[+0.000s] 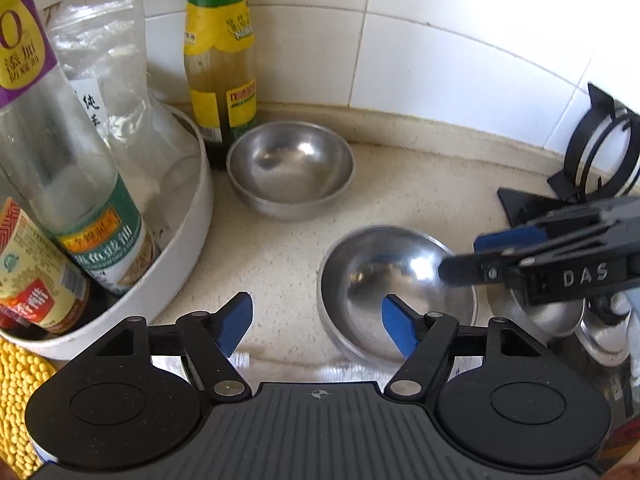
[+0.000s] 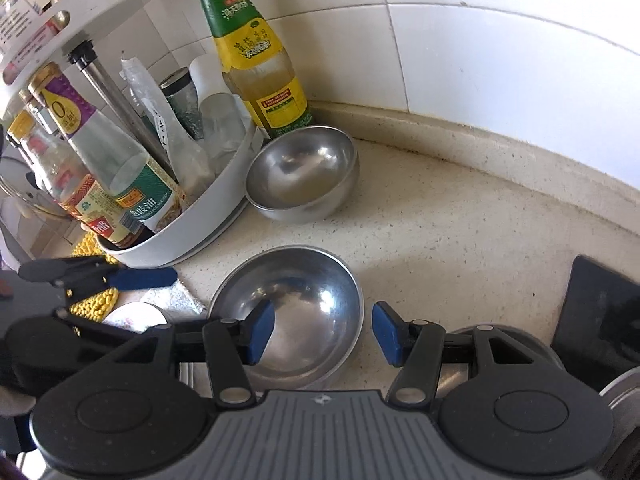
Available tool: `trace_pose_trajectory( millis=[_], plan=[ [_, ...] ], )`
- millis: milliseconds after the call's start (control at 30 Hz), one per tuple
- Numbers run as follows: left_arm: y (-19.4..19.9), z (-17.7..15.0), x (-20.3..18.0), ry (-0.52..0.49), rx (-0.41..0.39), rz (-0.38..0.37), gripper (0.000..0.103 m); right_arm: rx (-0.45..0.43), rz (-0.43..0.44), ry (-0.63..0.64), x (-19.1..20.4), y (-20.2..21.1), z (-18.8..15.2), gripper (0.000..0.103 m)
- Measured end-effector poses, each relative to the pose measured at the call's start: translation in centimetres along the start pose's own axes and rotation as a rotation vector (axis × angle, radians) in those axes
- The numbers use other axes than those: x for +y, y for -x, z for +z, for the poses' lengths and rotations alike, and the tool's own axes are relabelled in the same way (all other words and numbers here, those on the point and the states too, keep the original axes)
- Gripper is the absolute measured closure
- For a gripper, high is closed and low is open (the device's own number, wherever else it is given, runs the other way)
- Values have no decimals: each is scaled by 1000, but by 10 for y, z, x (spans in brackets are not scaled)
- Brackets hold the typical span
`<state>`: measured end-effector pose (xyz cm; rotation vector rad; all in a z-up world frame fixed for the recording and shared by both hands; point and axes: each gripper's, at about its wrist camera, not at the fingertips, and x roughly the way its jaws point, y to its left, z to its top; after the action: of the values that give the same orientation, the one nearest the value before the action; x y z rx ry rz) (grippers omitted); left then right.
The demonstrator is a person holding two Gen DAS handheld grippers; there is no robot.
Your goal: Organize plates and bowls
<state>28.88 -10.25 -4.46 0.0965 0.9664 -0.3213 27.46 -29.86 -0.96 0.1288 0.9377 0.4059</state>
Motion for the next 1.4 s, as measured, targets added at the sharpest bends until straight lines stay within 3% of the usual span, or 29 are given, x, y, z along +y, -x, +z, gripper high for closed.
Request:
trace_pose_trajectory(
  millis=[300, 433, 767, 1133, 1400],
  plan=[
    [-35, -9, -13, -12, 103, -39, 25, 12, -6, -23, -10, -8, 4, 44],
    [-50, -3, -15, -15, 116, -17, 25, 8, -10, -53, -18, -10, 5, 38],
    [-79, 10, -23, -25, 117, 18, 24, 6, -19, -75, -27, -10, 6, 38],
    [-88, 29, -33, -45, 52, 30, 24, -15, -24, -93, -32, -9, 11, 38],
    [-52, 42, -14, -5, -23, 21, 21, -62, -18, -78, -29, 0, 32, 37]
  ],
)
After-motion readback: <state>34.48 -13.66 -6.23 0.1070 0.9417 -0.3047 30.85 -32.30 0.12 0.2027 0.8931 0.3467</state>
